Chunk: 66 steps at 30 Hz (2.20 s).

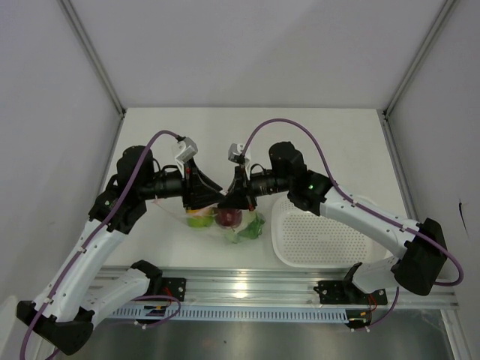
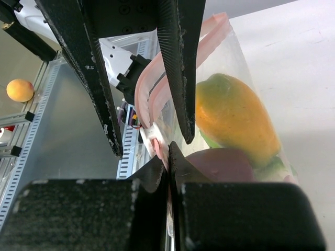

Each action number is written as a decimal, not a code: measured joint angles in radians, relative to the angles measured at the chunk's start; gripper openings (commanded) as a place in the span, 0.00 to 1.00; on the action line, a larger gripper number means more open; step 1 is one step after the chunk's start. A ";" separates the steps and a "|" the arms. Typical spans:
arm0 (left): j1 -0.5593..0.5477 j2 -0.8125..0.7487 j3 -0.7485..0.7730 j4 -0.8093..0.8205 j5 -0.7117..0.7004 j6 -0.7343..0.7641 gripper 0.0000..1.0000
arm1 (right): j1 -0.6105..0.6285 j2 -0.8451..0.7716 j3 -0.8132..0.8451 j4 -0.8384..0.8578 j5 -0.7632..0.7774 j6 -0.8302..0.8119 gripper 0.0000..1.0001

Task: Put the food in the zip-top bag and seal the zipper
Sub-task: Zip the zipper food storage bag at the center of the board.

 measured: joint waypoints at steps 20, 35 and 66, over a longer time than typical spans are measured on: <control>0.000 0.010 0.000 -0.035 -0.011 0.010 0.00 | 0.011 -0.052 -0.127 0.186 0.089 0.142 0.00; -0.002 -0.027 0.001 -0.066 -0.017 0.035 0.01 | -0.009 -0.114 -0.267 0.478 0.121 0.403 0.00; -0.002 -0.151 0.049 -0.335 -0.159 0.096 0.01 | -0.058 0.004 -0.045 0.284 -0.184 0.275 0.51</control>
